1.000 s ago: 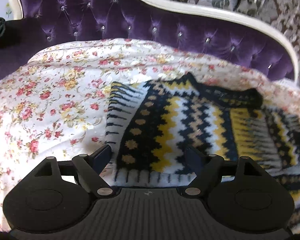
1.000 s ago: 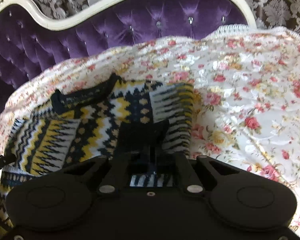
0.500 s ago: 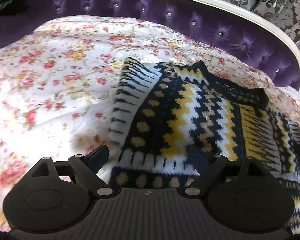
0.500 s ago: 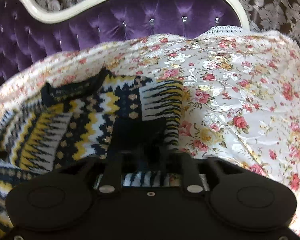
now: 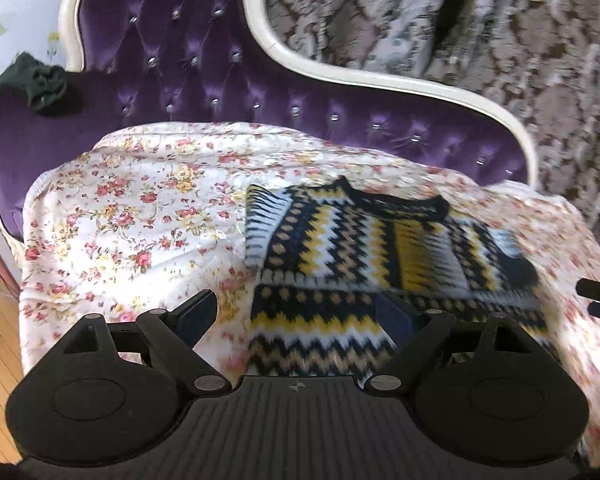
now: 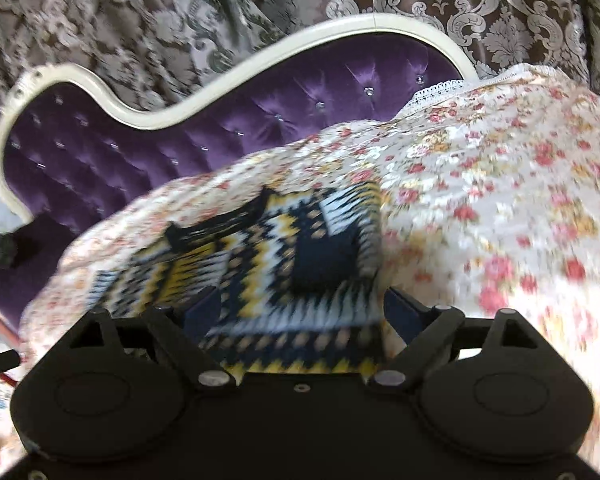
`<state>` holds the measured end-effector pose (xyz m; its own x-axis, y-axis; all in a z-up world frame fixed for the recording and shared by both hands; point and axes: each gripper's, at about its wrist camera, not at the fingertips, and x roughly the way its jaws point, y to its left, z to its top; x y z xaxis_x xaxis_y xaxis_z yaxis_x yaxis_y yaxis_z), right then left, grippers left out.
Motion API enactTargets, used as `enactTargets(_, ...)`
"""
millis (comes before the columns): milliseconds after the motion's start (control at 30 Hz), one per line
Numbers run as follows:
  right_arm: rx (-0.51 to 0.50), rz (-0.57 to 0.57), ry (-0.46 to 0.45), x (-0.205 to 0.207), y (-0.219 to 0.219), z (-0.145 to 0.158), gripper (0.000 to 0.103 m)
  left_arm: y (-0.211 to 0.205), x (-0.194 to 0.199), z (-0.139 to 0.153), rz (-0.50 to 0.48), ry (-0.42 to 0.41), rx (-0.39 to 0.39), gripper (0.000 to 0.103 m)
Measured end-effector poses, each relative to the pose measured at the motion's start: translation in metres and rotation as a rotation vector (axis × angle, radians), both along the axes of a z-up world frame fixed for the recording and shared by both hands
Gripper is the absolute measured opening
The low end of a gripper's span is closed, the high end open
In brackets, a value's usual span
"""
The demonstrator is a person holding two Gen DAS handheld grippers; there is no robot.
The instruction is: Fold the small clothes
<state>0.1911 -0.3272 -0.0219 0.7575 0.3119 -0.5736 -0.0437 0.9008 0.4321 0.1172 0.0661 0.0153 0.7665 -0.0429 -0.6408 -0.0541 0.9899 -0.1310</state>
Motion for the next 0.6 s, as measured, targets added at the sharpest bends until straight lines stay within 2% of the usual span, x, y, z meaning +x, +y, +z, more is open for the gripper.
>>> enactTargets(167, 0.027, 0.014, 0.001, -0.064, 0.0, 0.007, 0.09, -0.013, -0.045, -0.006, -0.064, 0.013, 0.043, 0.087)
enactTargets(400, 0.013, 0.009, 0.071, -0.124, 0.001, -0.001, 0.09, -0.031, -0.097, -0.033, -0.128, 0.075, 0.138, 0.087)
enactTargets(533, -0.037, 0.021, 0.091, -0.153, 0.009, -0.004, 0.09, -0.036, -0.12, -0.045, -0.15, 0.11, 0.141, 0.087)
enactTargets(600, -0.126, 0.032, 0.088, -0.165, 0.02, 0.0, 0.092, -0.037, -0.125, -0.052, -0.157, 0.133, 0.121, 0.087)
